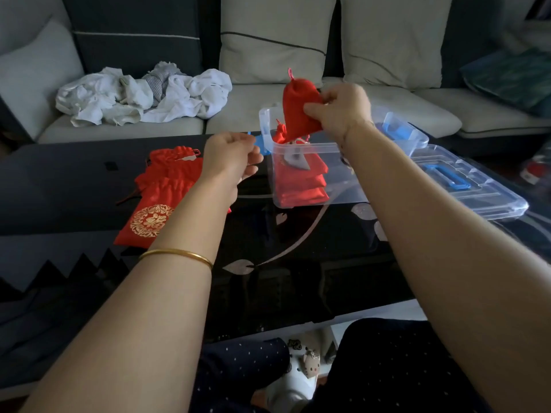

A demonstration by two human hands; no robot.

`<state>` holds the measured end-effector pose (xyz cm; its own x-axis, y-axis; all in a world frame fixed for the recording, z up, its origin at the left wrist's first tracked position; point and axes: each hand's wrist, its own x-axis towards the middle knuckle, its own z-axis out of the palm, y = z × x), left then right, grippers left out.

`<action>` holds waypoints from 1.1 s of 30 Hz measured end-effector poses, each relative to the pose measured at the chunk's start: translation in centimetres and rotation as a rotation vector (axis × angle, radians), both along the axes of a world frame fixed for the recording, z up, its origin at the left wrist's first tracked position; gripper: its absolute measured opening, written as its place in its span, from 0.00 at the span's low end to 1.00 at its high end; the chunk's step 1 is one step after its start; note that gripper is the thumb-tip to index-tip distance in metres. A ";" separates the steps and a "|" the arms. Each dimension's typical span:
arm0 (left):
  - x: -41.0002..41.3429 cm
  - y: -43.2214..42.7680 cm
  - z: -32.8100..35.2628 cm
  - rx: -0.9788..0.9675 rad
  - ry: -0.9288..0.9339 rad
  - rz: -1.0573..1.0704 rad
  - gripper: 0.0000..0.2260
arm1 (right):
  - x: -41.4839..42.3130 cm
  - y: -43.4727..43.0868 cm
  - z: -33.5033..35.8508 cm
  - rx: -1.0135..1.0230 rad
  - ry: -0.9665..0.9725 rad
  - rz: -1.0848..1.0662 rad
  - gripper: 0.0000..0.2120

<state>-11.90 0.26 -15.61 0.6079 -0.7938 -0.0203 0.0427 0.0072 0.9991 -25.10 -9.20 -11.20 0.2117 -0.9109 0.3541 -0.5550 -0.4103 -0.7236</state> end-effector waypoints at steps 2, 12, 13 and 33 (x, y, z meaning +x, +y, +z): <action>0.2 -0.3 -0.5 0.023 0.000 0.003 0.07 | 1.6 -2.2 0.2 0.027 0.169 -0.018 0.09; 1.6 -0.6 -2.0 0.089 -0.095 0.038 0.08 | 5.3 -3.7 -0.8 0.210 0.763 0.023 0.19; 1.8 -0.5 -2.1 0.096 -0.128 0.053 0.09 | 5.3 -3.6 -0.7 0.205 0.779 0.031 0.20; 8.6 5.9 -7.9 0.824 -0.713 0.476 0.22 | 9.6 8.0 -7.3 0.572 0.315 0.529 0.06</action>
